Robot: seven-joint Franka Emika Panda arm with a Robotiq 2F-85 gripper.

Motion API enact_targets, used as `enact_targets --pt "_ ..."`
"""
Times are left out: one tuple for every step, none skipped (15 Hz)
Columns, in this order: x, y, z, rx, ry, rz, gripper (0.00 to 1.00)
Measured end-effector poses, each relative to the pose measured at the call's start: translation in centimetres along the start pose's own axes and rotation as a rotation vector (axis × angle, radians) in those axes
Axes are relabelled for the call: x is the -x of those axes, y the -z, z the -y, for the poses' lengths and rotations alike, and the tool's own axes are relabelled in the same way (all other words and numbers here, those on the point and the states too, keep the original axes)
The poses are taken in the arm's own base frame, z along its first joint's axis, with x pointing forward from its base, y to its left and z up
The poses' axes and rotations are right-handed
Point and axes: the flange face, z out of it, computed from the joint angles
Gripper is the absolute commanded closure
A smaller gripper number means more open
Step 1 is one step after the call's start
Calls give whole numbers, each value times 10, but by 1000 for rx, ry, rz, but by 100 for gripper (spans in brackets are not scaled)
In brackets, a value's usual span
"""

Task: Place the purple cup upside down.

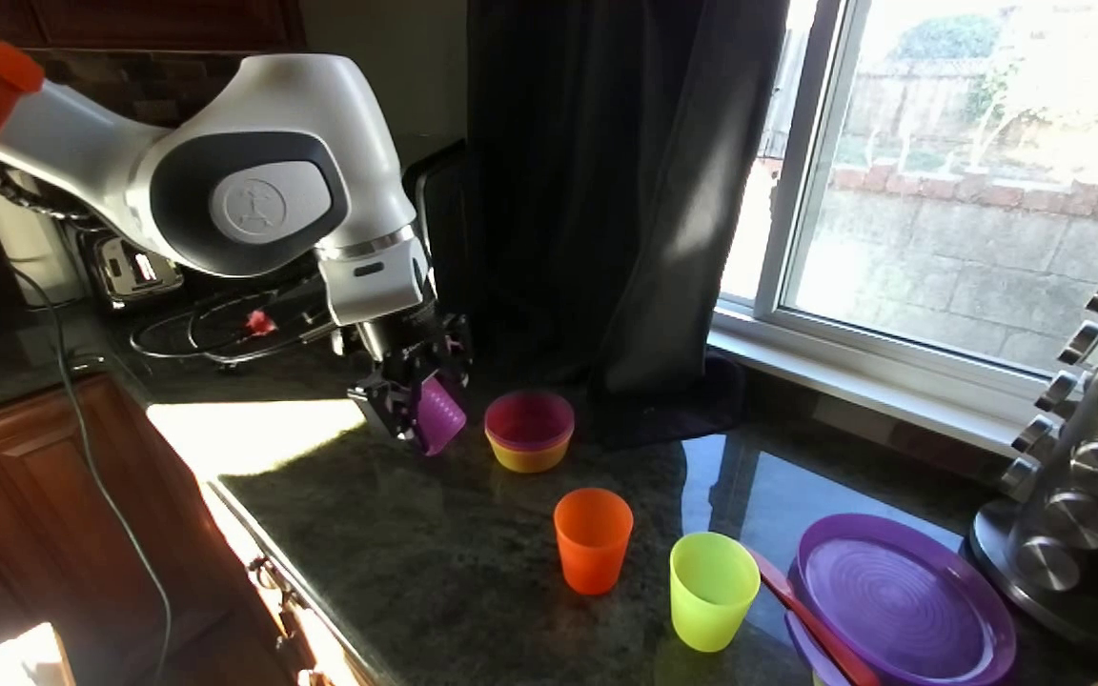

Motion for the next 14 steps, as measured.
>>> enact_targets --pt "2 1 -1 7 -18 -47 57" --pt "4 2 -2 16 -36 -95 57" --pt "6 2 -3 28 -52 -142 57" --pt "8 3 -4 42 -66 -188 57" --pt "10 3 -6 58 -80 -236 57" --pt "13 3 -8 76 -89 -285 32" --pt "15 3 -8 78 -91 -295 32" --pt "15 3 -8 78 -88 -292 32" --pt "15 3 -8 78 -89 -290 32" --pt "13 3 -8 79 -91 -288 57" --pt "12 3 -9 79 -92 -287 57" --pt "12 3 -9 79 -93 -286 57" --pt "12 2 -10 92 -77 -318 57" --pt "13 1 -12 112 -62 -370 57"
